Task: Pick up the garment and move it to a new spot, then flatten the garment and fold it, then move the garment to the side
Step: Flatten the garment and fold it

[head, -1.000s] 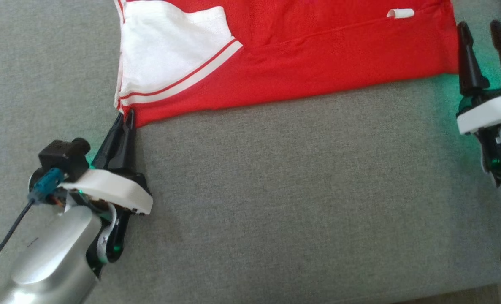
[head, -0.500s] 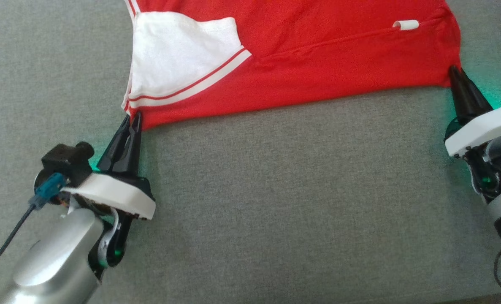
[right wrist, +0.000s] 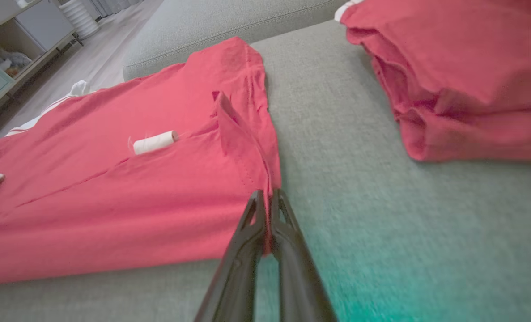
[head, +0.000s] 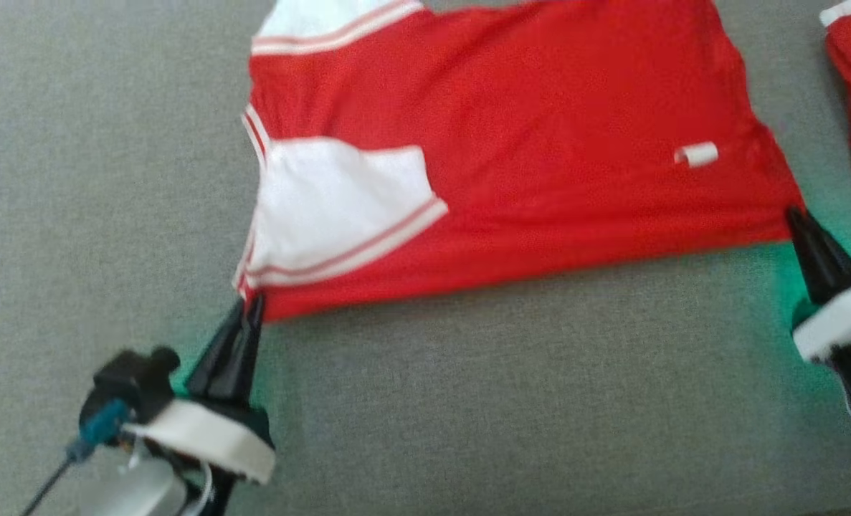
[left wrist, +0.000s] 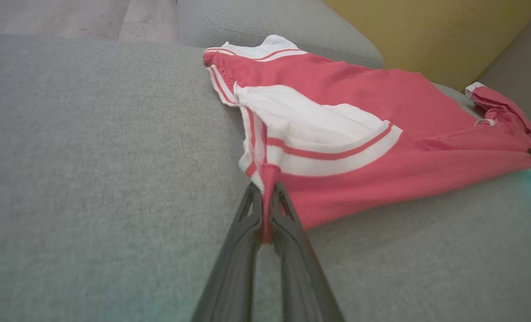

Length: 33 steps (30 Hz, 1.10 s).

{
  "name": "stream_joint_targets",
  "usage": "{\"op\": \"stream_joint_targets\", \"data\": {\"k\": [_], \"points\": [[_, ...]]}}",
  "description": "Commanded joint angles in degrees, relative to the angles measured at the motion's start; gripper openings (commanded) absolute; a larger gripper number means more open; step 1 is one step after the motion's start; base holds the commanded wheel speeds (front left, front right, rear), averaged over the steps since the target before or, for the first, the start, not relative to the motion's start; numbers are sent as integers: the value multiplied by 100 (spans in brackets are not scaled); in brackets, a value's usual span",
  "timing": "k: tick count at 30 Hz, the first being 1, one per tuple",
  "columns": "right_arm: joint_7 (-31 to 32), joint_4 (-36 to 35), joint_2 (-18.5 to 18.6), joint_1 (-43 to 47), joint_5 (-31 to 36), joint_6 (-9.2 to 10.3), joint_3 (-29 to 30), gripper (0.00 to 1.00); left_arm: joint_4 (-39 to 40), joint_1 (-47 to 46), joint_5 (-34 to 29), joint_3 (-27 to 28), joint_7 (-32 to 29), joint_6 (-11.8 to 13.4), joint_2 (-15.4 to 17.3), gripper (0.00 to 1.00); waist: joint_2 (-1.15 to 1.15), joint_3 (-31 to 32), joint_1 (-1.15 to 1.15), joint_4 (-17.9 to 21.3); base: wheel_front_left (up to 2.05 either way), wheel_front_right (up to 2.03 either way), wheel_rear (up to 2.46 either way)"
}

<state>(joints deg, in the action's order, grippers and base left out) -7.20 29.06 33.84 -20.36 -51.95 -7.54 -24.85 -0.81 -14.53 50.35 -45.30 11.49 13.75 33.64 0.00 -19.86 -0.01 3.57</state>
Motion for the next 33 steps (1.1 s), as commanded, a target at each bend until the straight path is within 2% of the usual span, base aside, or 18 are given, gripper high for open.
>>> {"op": "stream_joint_targets", "data": {"k": [1, 6, 12, 13, 14, 15, 17, 19, 25, 27, 29, 33], "points": [[-33, -112, 282, 156, -48, 5, 59, 0, 137, -10, 12, 214, 67, 62, 254, 0, 0, 37, 1, 4, 0, 0, 0], [-80, -525, 459, 924, -52, 5, 358, 0, 460, 566, 149, 139, 93, 211, 343, 0, 0, 144, 1, 42, 0, 0, 0], [21, -921, 314, 1466, 153, 5, 710, 0, 666, 916, 240, 28, 64, 186, 461, 0, 0, 148, 1, 125, 0, 0, 0], [31, -968, 263, 1499, 190, 5, 789, 36, 651, 917, 241, 20, 62, 171, 466, 12, 0, 138, 1, 140, 0, 0, 0], [47, -1013, 211, 1521, 238, 5, 855, 100, 625, 903, 246, 19, 57, 165, 457, 75, 0, 130, 1, 154, 0, 0, 0], [73, -1056, 159, 1534, 288, 5, 909, 100, 601, 877, 256, 27, 44, 173, 439, 100, 0, 123, 1, 172, 0, 0, 0], [91, -1166, 64, 1524, 415, 5, 1011, 100, 581, 818, 265, 32, -20, 203, 426, 100, 0, 103, 1, 219, 0, 0, 0], [73, -1326, -4, 1498, 541, 5, 1103, 100, 632, 681, 140, -26, -186, 203, 562, 100, 0, 55, 1, 263, 0, 0, 0], [-54, -1815, -162, 1302, 873, 5, 1358, 100, 1219, -480, -219, 342, -866, 160, 1314, 100, 0, -329, 1, 387, 0, 0, 0], [-71, -1921, -260, 1164, 962, 5, 1402, 100, 1373, -1126, -212, 516, -1280, -8, 1504, 100, 0, -508, 1, 445, 0, 0, 0], [-62, -2007, -378, 1007, 1041, 5, 1387, 100, 1364, -1841, -153, 589, -1834, -344, 1653, 100, 0, -682, 1, 533, 0, 0, 0], [-67, -2041, -586, 669, 1198, 5, 1305, 100, 854, -3232, 91, 603, -3171, -911, 1725, 100, 0, -950, 1, 817, 0, 0, 0]]}}
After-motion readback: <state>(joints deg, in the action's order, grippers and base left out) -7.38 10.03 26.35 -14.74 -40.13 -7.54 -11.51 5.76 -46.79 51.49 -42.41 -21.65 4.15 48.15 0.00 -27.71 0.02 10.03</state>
